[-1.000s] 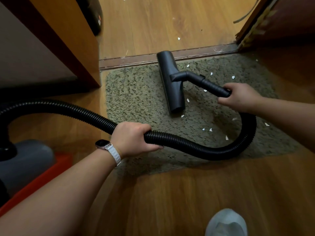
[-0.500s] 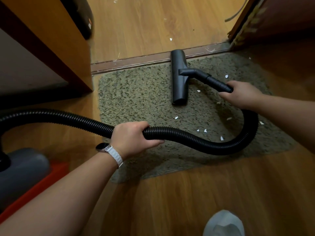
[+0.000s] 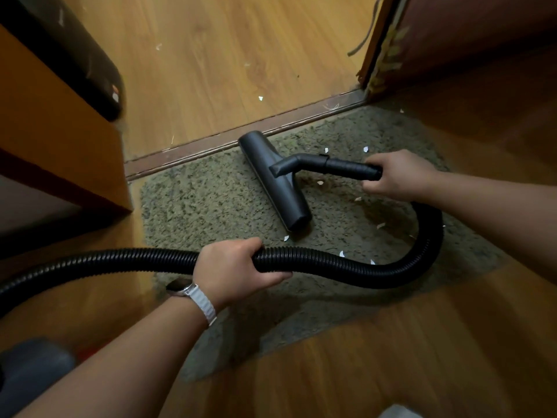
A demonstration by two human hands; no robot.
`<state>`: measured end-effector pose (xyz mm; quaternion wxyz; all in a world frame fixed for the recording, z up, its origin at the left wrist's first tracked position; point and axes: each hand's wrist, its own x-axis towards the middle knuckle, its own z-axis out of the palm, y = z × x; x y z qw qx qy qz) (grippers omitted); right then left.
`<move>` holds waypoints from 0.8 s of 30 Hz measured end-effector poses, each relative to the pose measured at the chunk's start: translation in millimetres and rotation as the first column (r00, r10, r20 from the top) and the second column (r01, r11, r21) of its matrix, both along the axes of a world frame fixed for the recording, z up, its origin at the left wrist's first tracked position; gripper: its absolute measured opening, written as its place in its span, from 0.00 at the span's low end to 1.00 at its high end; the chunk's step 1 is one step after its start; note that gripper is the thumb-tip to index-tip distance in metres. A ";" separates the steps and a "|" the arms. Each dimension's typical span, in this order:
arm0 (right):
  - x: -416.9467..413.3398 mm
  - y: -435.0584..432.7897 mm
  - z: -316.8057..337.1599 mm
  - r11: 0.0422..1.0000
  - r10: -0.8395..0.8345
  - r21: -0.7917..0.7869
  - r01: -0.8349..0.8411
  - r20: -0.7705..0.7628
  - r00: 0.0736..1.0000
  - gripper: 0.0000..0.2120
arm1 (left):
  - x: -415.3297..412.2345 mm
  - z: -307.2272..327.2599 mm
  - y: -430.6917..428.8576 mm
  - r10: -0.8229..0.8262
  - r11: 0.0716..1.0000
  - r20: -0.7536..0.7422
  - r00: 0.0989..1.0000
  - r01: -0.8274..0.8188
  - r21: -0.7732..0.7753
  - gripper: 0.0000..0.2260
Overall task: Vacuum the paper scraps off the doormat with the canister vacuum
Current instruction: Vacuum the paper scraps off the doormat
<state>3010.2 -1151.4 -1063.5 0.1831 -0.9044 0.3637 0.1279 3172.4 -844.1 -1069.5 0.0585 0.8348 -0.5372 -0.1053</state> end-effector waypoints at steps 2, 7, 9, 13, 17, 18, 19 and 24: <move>-1.8 -4.2 -0.9 0.999 0.021 0.024 -0.021 0.001 1.000 0.13 | -0.9 -3.3 -6.3 0.001 1.000 0.004 1.000 -0.001 0.014 0.29; -9.1 -11.2 -14.4 0.998 -0.017 0.061 0.014 0.046 0.999 0.15 | -3.6 -13.6 -2.2 -0.015 1.000 0.019 1.000 0.014 0.025 0.30; -10.7 -14.6 -18.9 0.996 -0.039 0.079 0.033 0.066 0.997 0.16 | -5.3 -14.9 1.7 -0.028 0.999 0.024 0.999 0.028 0.016 0.29; -10.5 -24.5 -24.0 0.993 -0.058 0.107 0.047 0.095 0.994 0.15 | -6.7 -18.1 -1.0 -0.024 1.000 0.023 0.999 0.024 -0.014 0.30; -7.8 -25.6 -26.5 0.997 -0.041 0.067 0.035 0.078 0.996 0.15 | -3.3 -25.1 -15.1 -0.069 0.998 0.039 0.997 0.070 -0.009 0.30; -6.7 -24.5 -26.3 0.997 -0.043 0.061 0.038 0.078 0.996 0.15 | -2.6 -26.9 -17.4 -0.090 0.996 0.038 0.995 0.090 -0.002 0.29; -5.5 -23.3 -25.9 0.997 -0.047 0.060 0.042 0.080 0.996 0.14 | -2.0 -29.1 -18.1 -0.105 0.994 0.032 0.994 0.105 0.010 0.29; -5.2 -23.1 -26.0 0.992 -0.117 0.063 0.111 0.108 0.987 0.15 | -4.7 -36.2 -6.6 -0.109 0.992 -0.003 0.994 0.109 0.061 0.33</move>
